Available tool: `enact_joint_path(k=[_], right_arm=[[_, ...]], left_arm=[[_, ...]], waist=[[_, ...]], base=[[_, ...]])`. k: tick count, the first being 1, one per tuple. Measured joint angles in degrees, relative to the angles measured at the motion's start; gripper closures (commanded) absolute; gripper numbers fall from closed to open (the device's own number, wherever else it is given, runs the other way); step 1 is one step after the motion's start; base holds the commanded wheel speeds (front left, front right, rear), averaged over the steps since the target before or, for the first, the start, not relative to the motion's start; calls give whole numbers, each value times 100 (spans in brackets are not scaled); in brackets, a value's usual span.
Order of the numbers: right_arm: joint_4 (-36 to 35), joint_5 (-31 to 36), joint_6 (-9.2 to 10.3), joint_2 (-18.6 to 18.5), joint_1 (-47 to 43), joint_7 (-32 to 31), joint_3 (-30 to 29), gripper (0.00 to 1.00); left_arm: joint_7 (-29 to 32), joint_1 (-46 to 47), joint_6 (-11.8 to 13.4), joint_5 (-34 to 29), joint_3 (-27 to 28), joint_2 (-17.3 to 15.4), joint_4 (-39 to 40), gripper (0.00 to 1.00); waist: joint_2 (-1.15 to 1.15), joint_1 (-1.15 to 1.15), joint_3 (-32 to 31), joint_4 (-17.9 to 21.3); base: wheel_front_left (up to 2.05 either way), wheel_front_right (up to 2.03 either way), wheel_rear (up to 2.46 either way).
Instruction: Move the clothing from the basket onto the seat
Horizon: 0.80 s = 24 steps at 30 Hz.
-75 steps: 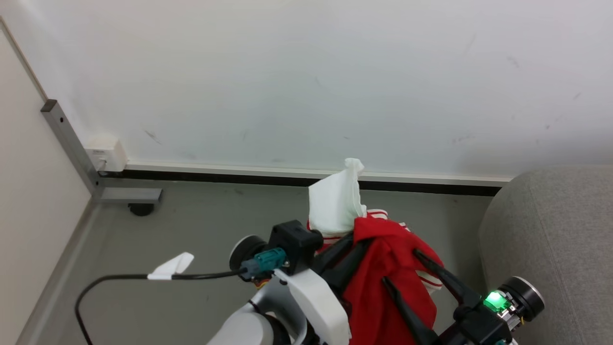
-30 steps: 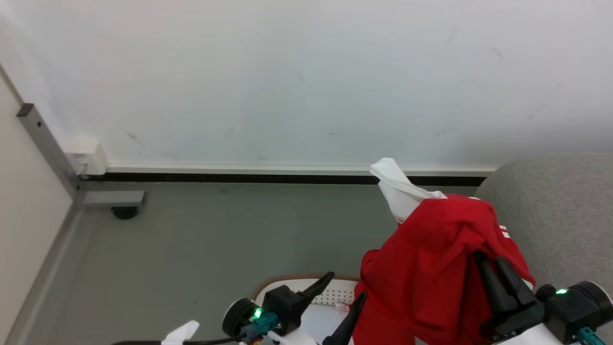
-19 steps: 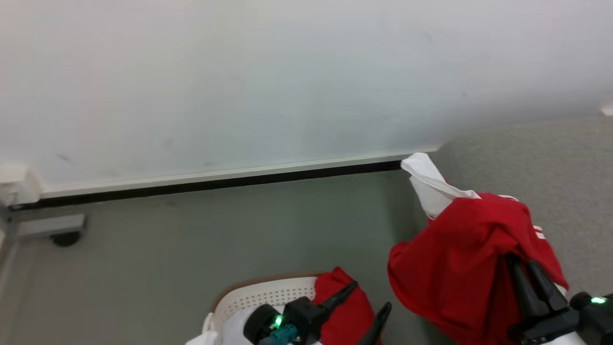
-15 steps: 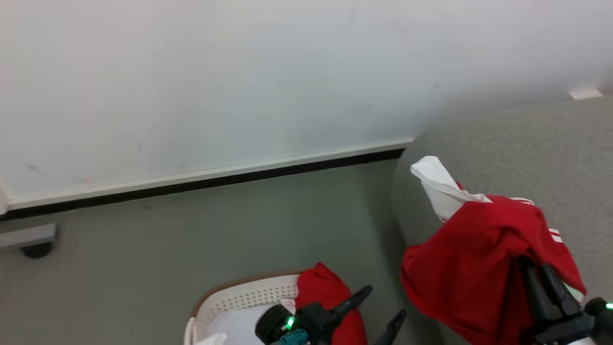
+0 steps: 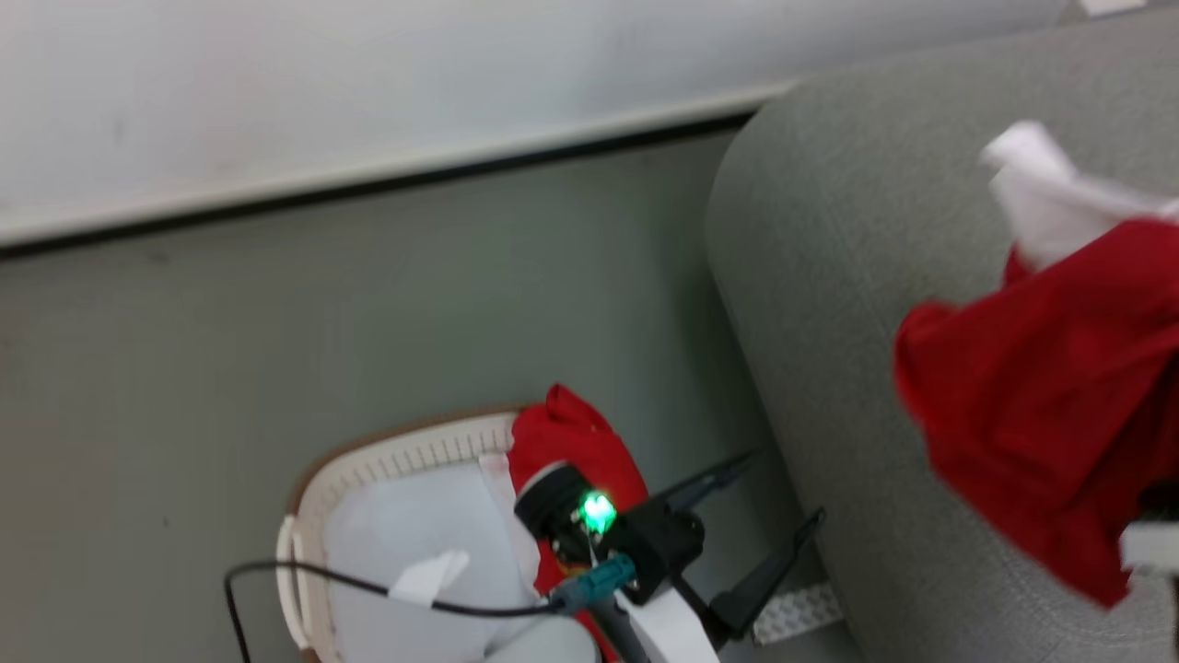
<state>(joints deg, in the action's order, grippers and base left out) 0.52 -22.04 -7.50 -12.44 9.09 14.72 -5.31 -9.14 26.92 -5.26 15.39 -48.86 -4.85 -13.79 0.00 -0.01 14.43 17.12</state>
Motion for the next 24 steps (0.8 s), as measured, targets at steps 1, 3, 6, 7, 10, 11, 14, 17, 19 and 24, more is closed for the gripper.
enact_joint_path(k=[1,3,6,7,10,11,14,17,19,24], right_arm=[[132,-125,0,7,251,0,-137,100],[461,-212,0,-51,823,-12,-428,100],[1024,-263,0,-238,1786,-94,-808,100],[1240,-277,0,-315,2113,-129,-948,100],[1901,-292,0,-555,3044,-187,-1391,100],[2140,-294,0,-626,3334,-198,-1572,100],[2959,-149,-1,-894,4029,-169,-2086,100],[3740,281,-1,-1089,4367,-101,-2428,85],[4158,495,-1,-1067,4492,-52,-2652,0],[4300,869,-3,-765,4433,25,-2903,0]], left_arm=[[5,131,-23,-40,-2,-35,38,0],[48,402,-35,-119,16,-123,122,0],[55,723,-53,-182,89,-237,235,0],[54,810,-60,-197,105,-278,280,0],[51,1022,-75,-298,171,-378,380,0],[54,1085,-75,-327,193,-411,410,0],[54,1265,-76,-360,219,-460,481,0],[27,1357,-75,-371,219,-449,493,0],[-11,1367,-47,-371,219,-434,458,0],[-159,1249,25,-318,237,-431,314,0]], waist=[[0,0,164,-10],[0,-1,513,-37],[0,-1,1052,-88],[0,-2,1232,-108],[0,-2,1739,-172],[0,-2,1894,-194],[0,-2,2316,-271],[0,-2,2624,-382],[0,-2,2722,-501],[0,-1,2670,-661]], base=[[0,0,0],[0,0,0],[0,0,0],[0,0,0],[0,0,0],[0,0,0],[0,0,0],[0,0,0],[0,0,0],[0,0,0]])
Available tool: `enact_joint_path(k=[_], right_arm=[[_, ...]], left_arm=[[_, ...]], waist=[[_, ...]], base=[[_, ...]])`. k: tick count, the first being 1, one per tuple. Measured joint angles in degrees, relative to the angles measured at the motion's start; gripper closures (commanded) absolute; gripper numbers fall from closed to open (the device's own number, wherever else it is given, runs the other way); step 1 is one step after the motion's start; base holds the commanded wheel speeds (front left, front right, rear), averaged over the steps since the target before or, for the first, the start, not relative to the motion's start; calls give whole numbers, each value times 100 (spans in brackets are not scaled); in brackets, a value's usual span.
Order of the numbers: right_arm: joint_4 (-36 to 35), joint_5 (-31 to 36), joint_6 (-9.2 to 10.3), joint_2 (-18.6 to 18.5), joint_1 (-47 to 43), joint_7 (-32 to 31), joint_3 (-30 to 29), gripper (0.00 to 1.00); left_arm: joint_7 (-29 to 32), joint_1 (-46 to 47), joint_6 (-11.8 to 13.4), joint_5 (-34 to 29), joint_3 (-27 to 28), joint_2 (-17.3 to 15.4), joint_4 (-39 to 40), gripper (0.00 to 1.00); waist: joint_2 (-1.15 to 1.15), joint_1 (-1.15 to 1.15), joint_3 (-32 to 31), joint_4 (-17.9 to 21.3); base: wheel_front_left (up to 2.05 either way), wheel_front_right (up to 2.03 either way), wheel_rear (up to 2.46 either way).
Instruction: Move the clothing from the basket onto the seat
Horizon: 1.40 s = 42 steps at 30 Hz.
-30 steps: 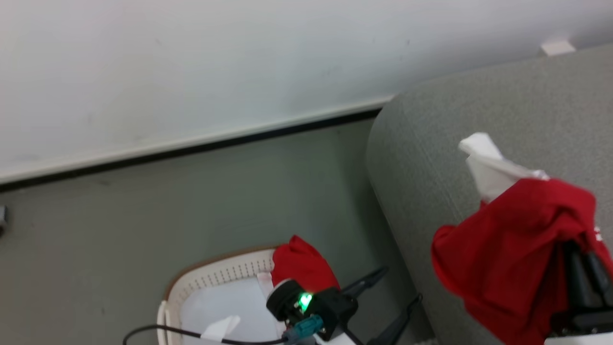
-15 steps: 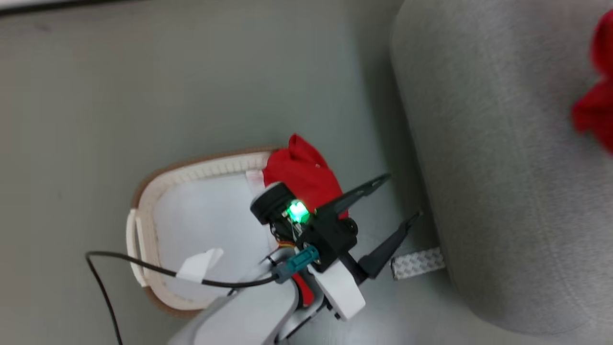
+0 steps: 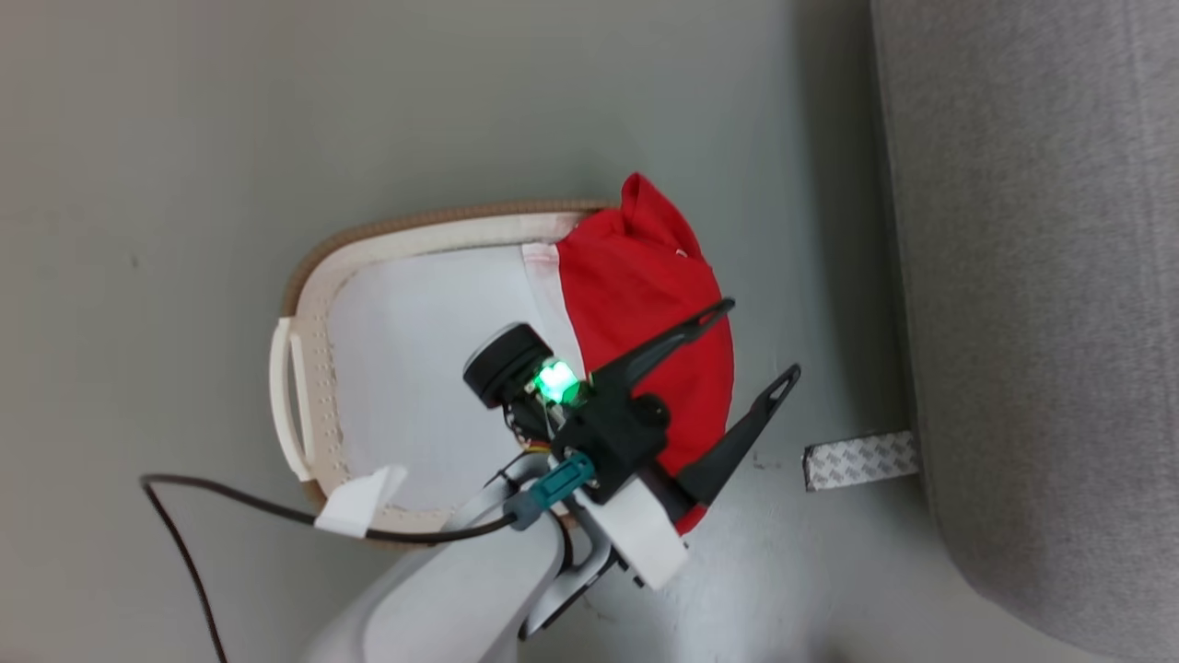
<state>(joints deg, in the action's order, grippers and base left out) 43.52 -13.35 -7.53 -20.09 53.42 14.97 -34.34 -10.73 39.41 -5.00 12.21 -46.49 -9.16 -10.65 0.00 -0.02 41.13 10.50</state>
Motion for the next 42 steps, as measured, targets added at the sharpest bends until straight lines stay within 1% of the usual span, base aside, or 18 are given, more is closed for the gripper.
enact_joint_path(k=[3,7,12,14,18,24,28,33,37,42], right_arm=[[-679,54,-1,322,-428,9,133,0],[-1672,164,-1,695,-1363,9,427,0],[-2965,557,-1,944,-2540,20,980,0],[-3353,680,-1,1105,-2972,20,1195,0],[-3918,892,-2,1215,-3755,21,1606,0],[-4297,1002,-2,1466,-4812,20,2076,0],[-4365,1014,-2,1611,-5376,20,2376,0],[-4236,995,-2,1697,-6024,20,2648,0],[-4195,910,-2,1713,-6270,20,2880,0],[-4161,717,-2,1720,-6350,20,3014,0]], left_arm=[[-97,-152,68,54,34,-37,-99,0],[-242,-428,209,256,192,-73,-211,0],[-400,-977,510,564,626,-165,-285,0],[-425,-1233,620,609,823,-248,-263,0],[-434,-1791,768,662,1319,-346,-38,0],[-438,-2759,894,634,2108,-341,211,0],[-441,-3393,903,549,2592,-218,337,0],[-441,-4155,853,466,3154,-2,431,0],[-441,-4570,771,309,3552,151,570,0],[-441,-4767,545,148,3793,309,634,0]], waist=[[0,0,-195,18],[0,1,-572,54],[0,3,-1182,76],[0,3,-1448,78],[0,4,-1993,50],[0,4,-2791,-137],[0,5,-3246,-345],[0,5,-3745,-646],[0,5,-4022,-901],[0,4,-4234,-1148]], base=[[0,0,0],[0,0,0],[0,0,0],[0,0,0],[0,0,0],[0,0,0],[0,0,0],[0,0,0],[0,0,0],[0,0,0]])
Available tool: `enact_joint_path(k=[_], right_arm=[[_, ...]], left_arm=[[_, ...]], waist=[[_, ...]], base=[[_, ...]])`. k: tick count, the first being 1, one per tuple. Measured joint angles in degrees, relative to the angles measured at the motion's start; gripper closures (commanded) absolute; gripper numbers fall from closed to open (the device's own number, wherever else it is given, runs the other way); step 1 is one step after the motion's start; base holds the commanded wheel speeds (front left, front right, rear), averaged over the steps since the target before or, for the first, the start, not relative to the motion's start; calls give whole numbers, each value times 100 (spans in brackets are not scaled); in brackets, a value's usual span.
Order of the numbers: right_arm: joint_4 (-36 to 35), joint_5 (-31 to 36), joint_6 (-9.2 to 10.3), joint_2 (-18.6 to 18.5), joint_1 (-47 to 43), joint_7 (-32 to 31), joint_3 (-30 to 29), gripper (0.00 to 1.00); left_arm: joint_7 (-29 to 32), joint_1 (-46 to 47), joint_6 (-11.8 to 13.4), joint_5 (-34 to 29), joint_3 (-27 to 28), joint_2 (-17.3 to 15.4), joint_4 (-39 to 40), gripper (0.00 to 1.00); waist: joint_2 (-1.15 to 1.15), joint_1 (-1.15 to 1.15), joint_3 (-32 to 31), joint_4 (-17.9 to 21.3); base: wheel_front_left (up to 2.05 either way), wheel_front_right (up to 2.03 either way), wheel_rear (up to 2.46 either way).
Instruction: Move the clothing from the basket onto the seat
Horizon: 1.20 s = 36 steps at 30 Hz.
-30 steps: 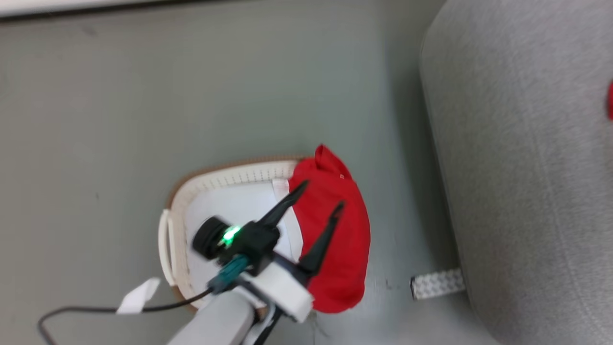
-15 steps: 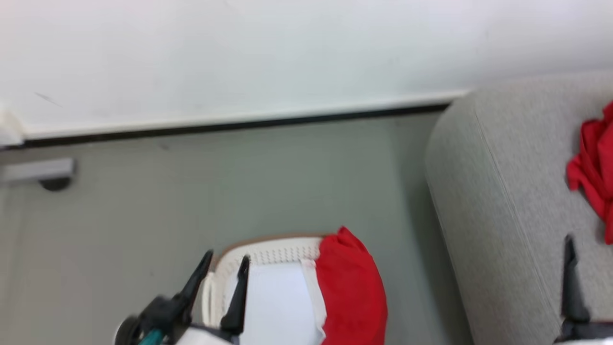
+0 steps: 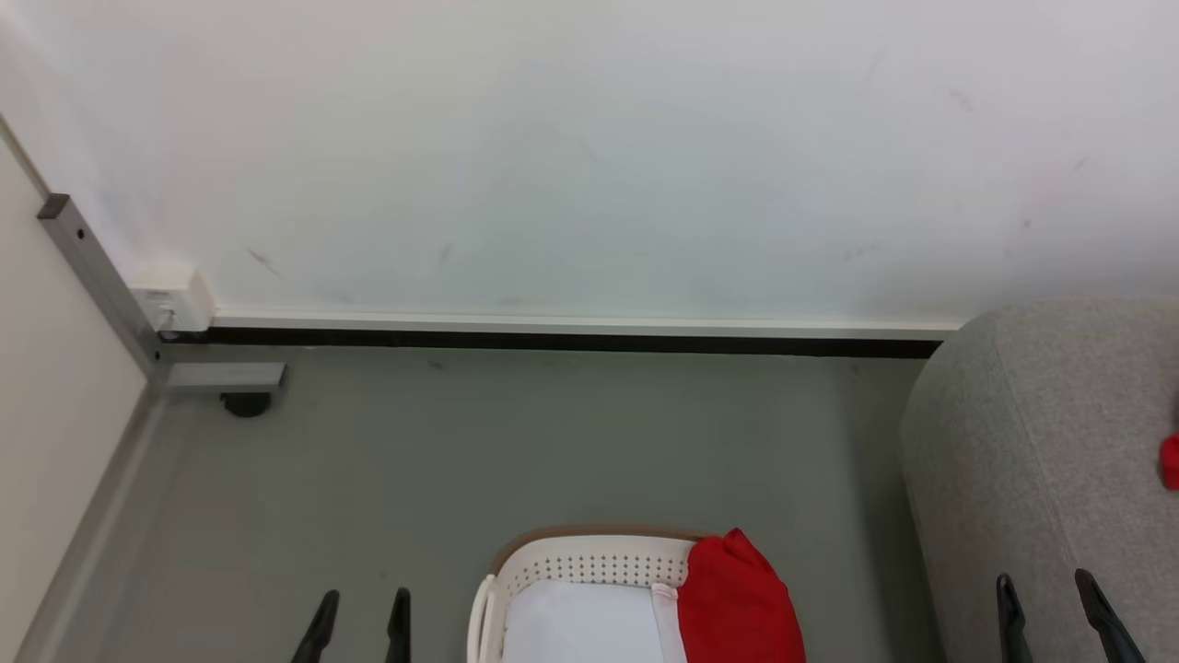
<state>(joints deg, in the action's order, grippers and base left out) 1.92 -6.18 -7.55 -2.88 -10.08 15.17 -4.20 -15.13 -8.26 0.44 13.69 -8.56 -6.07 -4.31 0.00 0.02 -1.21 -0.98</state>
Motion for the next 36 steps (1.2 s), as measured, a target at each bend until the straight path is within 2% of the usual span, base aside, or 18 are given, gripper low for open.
enact_joint_path(k=[7,13,16,21,26,30,36], right_arm=[[4,-34,0,0,-1,0,57,0],[-26,13,0,0,38,0,76,0],[-89,48,0,2,108,0,67,0],[-319,65,0,0,565,0,57,0],[-548,-40,0,-2,1014,0,-36,0],[-725,-189,0,-5,1368,0,-74,0],[-968,-443,0,-7,2003,1,133,0]], left_arm=[[0,1,-212,-207,223,151,14,0],[0,26,-370,-233,260,245,-20,0],[0,197,-470,-199,108,277,-22,0],[-1,937,-608,-204,-304,316,-265,0],[82,1963,-699,-375,-737,321,-1090,0],[491,2991,-743,-510,-1004,313,-1767,0],[1318,4269,-760,-291,-1290,325,-2646,0]], waist=[[0,-1,-97,-92],[0,-1,30,69],[0,-1,183,197],[0,-3,723,431],[0,-3,1416,750],[0,-4,2055,994],[0,-4,3104,1322]], base=[[0,0,0],[0,0,0],[0,0,0],[0,0,0],[0,0,0],[0,0,0],[0,0,0]])
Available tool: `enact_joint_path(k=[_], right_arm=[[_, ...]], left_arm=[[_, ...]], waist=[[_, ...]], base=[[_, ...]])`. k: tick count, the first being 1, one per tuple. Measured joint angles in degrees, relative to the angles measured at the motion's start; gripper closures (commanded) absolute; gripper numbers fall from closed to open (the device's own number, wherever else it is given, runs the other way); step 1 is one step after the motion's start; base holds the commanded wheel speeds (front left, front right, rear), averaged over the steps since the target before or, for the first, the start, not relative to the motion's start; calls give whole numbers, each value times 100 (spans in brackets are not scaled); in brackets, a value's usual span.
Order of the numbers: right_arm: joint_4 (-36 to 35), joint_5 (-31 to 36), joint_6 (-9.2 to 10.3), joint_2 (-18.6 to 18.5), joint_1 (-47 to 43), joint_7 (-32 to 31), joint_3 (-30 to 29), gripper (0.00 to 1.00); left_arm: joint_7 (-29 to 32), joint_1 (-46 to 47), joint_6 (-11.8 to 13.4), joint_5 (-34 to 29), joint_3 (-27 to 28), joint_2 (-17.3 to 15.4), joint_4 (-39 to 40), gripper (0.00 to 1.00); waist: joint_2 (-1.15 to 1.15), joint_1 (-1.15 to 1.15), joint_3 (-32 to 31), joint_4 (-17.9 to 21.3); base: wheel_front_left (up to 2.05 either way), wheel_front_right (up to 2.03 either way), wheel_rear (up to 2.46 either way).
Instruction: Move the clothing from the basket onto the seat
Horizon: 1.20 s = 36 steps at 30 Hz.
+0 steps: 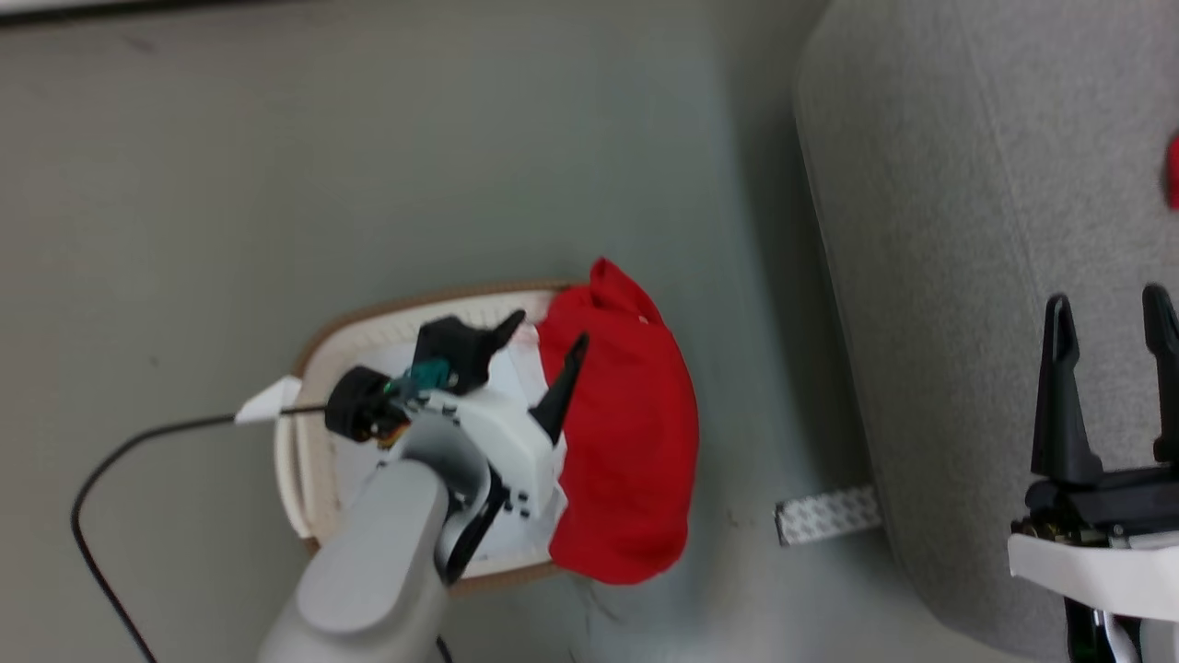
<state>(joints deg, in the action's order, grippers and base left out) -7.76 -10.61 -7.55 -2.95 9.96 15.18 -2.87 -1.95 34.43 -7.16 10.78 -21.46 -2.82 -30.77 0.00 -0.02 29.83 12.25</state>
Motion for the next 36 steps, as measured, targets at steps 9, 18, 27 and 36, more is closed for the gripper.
enact_joint_path(k=[9,18,27,36], right_arm=[[-416,-136,0,1,526,-1,456,0],[-505,-60,0,2,515,-1,590,0],[-504,-48,0,2,482,-1,814,0],[-523,-158,0,2,427,-1,924,0]], left_arm=[[498,1514,153,0,-74,5,-1125,0],[154,2265,299,196,-45,9,-1965,0],[83,2538,491,966,-454,10,-2308,0],[18,2890,695,1155,-765,13,-2724,0]], waist=[[0,0,1483,442],[0,0,2195,730],[0,1,2138,805],[0,2,2238,960]], base=[[0,0,0],[0,0,0],[0,0,0],[0,0,0]])
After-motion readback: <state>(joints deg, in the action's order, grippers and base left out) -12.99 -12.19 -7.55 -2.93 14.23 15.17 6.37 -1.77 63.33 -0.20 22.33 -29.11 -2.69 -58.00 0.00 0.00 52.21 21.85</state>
